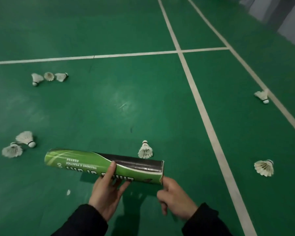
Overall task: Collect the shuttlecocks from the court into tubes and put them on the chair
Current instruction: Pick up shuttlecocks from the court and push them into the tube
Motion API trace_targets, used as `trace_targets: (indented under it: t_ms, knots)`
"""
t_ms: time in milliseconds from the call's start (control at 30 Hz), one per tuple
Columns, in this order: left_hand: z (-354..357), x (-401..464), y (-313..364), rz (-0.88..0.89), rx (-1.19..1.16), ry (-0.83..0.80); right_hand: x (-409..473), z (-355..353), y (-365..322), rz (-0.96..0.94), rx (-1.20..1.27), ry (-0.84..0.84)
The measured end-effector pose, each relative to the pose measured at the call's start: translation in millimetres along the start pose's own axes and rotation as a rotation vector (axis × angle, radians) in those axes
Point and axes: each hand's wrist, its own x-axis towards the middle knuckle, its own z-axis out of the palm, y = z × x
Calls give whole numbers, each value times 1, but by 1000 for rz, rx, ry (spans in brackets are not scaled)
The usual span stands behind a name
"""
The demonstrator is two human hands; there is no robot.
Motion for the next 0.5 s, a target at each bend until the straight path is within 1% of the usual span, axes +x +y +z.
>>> trace_targets:
  t_ms: [67, 100, 133, 167, 200, 233, 267, 300, 333, 367, 400, 467, 500]
  knots:
    - [10, 2, 9, 13, 53, -34, 8, -13, -19, 7, 60, -138]
    - [15, 4, 17, 17, 70, -45, 13, -17, -27, -33, 99, -199]
    - [20, 6, 29, 18, 83, -60, 17, -20, -35, -82, 160, -229]
    - [25, 8, 45, 24, 96, -66, 21, -22, -41, -131, 247, -207]
    - [31, 12, 66, 29, 106, -63, 27, -23, -45, -170, 347, -124]
    - [34, 17, 88, 38, 113, -51, 35, -26, -46, -189, 428, 18]
    - [36, 22, 109, 55, 115, -36, 44, -28, -47, -192, 474, 182]
    - [35, 27, 129, 83, 121, -25, 58, -31, -42, -188, 444, 334]
    - [33, 31, 145, 111, 128, -19, 74, -35, -38, -172, 338, 442]
    - [28, 36, 155, 134, 139, -13, 94, -38, -30, -142, 181, 480]
    - [22, 39, 159, 144, 148, 0, 115, -39, -20, -100, -19, 441]
    - [6, 44, 151, 131, 157, 24, 155, -35, 4, -10, -494, 305]
    - [-5, 47, 143, 113, 152, 31, 171, -31, 17, 11, -663, 264]
